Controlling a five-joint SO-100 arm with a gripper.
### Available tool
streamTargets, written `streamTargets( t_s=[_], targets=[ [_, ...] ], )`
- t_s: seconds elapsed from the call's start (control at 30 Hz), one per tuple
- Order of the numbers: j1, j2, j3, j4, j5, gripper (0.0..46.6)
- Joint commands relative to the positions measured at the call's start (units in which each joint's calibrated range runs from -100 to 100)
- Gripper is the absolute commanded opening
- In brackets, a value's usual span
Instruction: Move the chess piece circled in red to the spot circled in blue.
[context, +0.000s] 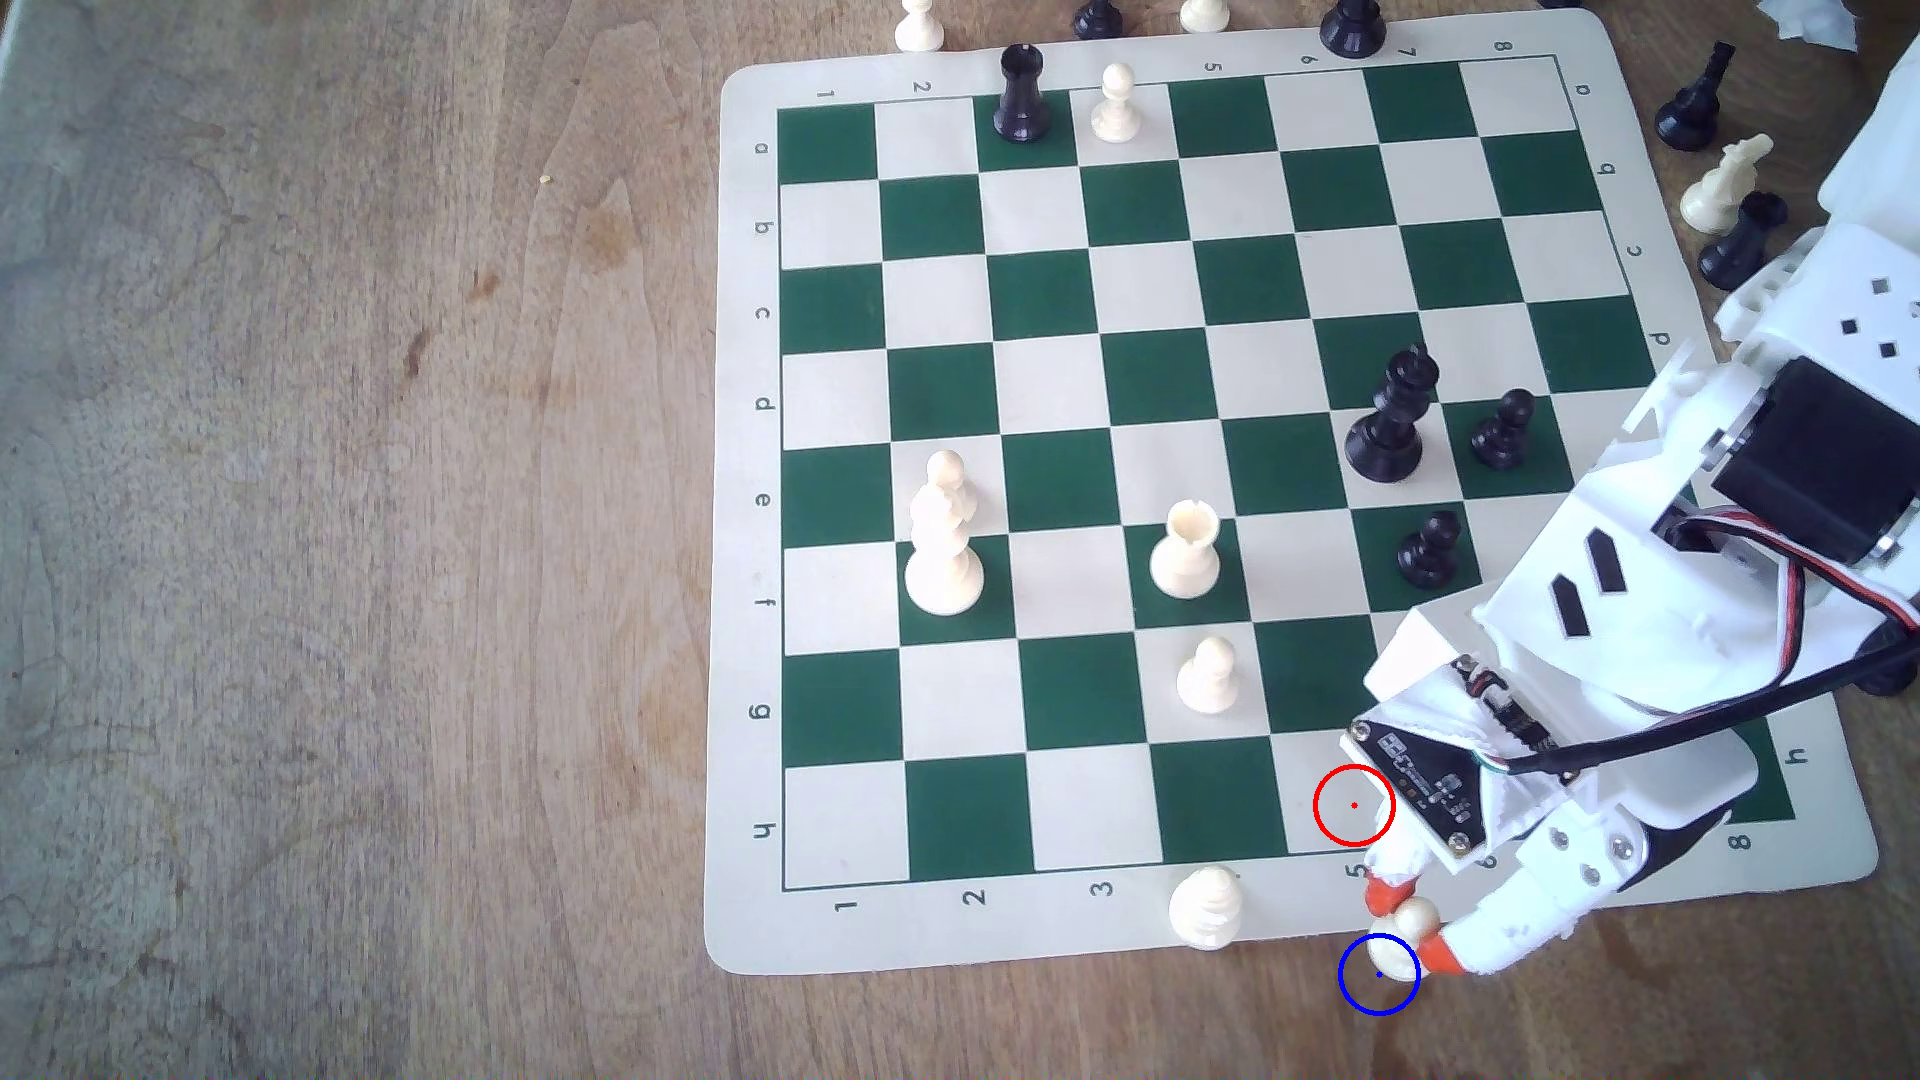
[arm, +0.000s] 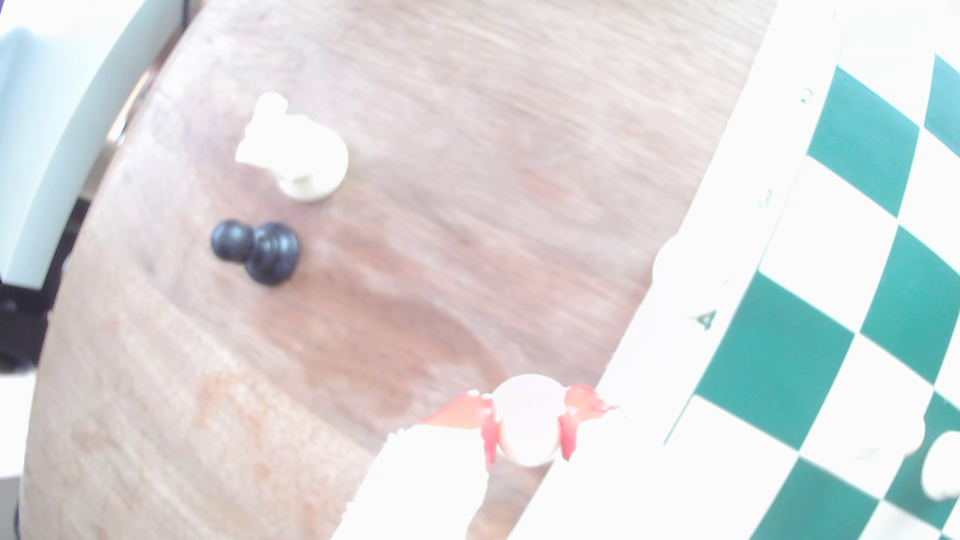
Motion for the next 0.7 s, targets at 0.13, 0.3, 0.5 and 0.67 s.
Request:
streamTargets(
  t_s=[0.13,0.3,0.5,0.67],
  targets=[
    [0.55,3.61,-4.84,-4.24,-0.15,0.2],
    [0.31,3.87,-5.57,-4.24,-0.24,0.2],
    [0.39,5.99,-5.66,-5.47,-0.24,0.2],
    [0.39,6.33,-5.66,-5.88,-0.24,0.2]
  ],
)
